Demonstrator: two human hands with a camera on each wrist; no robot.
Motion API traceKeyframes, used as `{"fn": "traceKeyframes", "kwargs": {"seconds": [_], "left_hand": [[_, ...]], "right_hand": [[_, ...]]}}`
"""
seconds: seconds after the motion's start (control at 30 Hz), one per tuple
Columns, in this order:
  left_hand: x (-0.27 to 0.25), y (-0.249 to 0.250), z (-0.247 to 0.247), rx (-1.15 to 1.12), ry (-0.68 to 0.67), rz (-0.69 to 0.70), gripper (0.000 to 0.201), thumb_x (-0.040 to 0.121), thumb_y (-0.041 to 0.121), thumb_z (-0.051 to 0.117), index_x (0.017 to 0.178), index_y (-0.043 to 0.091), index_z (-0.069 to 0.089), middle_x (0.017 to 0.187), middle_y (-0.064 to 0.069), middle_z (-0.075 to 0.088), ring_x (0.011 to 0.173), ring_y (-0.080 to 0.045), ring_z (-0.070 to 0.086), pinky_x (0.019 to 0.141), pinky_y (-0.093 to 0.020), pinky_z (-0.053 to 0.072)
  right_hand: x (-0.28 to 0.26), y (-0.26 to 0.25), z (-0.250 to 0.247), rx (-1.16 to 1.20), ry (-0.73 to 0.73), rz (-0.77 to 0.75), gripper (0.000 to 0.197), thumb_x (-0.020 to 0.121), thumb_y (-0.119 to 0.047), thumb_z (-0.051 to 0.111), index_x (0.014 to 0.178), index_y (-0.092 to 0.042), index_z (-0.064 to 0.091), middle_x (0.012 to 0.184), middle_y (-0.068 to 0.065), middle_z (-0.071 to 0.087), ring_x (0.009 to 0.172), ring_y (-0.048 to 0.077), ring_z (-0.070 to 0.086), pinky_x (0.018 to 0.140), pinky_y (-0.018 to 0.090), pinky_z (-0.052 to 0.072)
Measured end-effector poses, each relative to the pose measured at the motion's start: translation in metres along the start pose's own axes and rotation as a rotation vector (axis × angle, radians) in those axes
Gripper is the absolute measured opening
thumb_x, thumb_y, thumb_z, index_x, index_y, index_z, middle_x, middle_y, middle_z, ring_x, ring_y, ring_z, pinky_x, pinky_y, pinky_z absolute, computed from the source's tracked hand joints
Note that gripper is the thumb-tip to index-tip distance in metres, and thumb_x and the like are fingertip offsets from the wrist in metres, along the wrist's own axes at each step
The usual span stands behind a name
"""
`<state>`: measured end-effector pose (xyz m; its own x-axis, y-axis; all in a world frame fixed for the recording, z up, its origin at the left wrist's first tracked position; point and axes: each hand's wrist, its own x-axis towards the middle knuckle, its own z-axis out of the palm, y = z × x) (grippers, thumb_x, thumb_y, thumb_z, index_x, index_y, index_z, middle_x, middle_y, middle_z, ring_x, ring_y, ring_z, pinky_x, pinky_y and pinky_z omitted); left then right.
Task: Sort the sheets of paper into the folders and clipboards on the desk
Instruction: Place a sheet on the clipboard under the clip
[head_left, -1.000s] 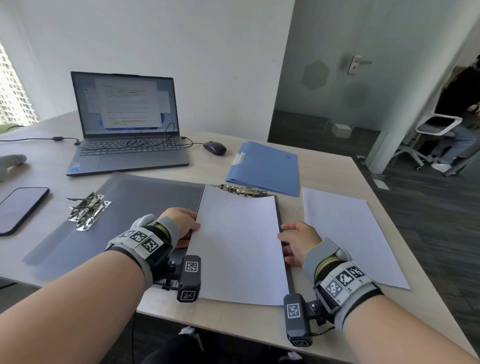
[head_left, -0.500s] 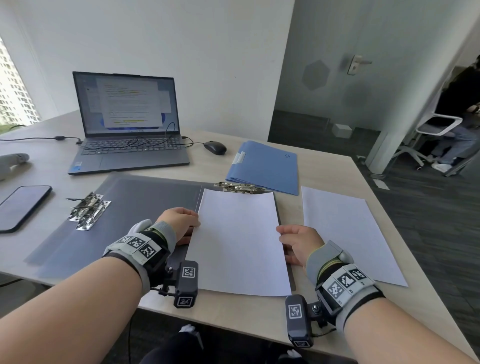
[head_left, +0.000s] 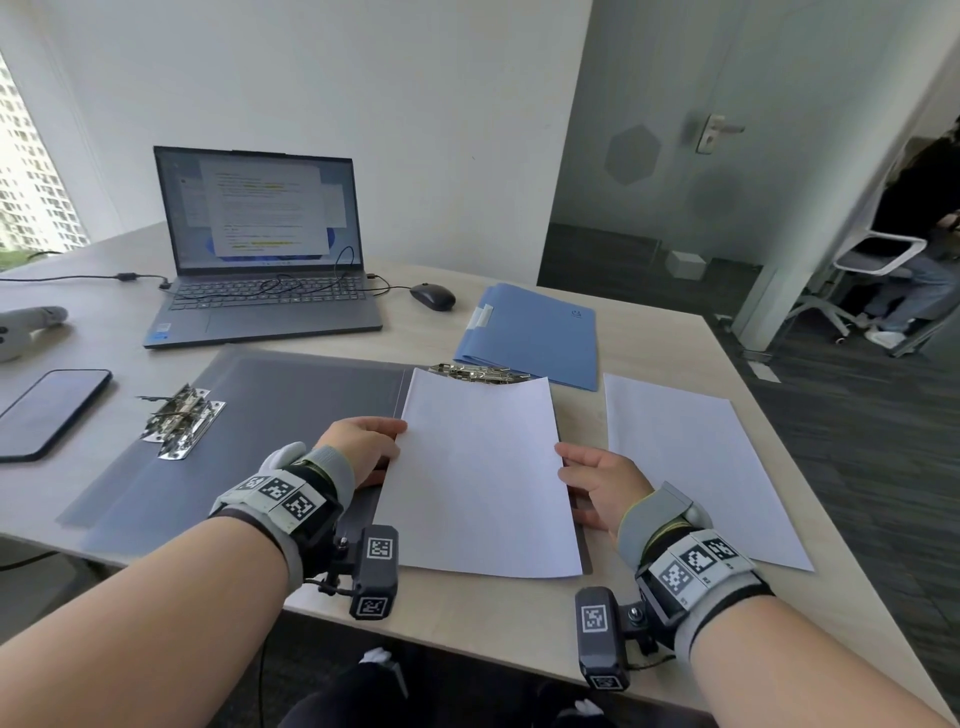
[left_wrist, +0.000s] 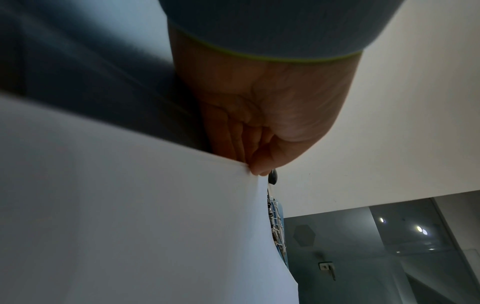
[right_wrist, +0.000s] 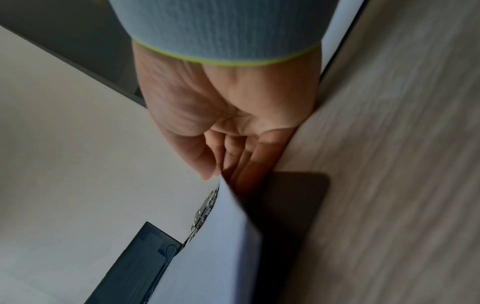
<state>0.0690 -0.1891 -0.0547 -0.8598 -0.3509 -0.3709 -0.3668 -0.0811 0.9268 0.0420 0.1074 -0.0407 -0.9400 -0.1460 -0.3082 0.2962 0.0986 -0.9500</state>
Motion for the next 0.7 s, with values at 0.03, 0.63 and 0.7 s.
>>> {"fn": "traceKeyframes", "kwargs": {"seconds": [0.03,0.63,0.7], "left_hand": [[0.001,0.0,0.0,-0.006,-0.008,0.0,0.042,0.083,-0.015,0.053,0.103,0.015,0.074,0.107,-0.011,0.069,0.088,-0.031,0.072,0.07,-0.034,0.06],[-0.008,-0.008,-0.004,0.045,0.012,0.088,0.028,0.084,-0.007,0.06,0.095,0.015,0.073,0.112,-0.018,0.068,0.102,-0.036,0.068,0.089,-0.043,0.057],[-0.011,-0.009,-0.003,0.074,0.026,0.113,0.028,0.085,-0.006,0.061,0.095,0.016,0.074,0.111,-0.016,0.068,0.103,-0.034,0.067,0.088,-0.041,0.057]], "right_hand": [[0.0,0.0,0.0,0.004,-0.005,0.003,0.044,0.091,0.002,0.057,0.133,-0.012,0.059,0.133,0.002,0.061,0.1,0.014,0.066,0.061,0.03,0.059],[-0.002,-0.001,-0.002,-0.051,-0.027,-0.018,0.036,0.092,-0.017,0.064,0.126,-0.027,0.059,0.135,-0.006,0.059,0.115,0.012,0.062,0.083,0.042,0.06],[-0.004,-0.003,0.0,-0.083,-0.036,-0.02,0.04,0.093,-0.016,0.061,0.132,-0.024,0.057,0.137,-0.007,0.057,0.118,0.012,0.06,0.081,0.04,0.06]]}}
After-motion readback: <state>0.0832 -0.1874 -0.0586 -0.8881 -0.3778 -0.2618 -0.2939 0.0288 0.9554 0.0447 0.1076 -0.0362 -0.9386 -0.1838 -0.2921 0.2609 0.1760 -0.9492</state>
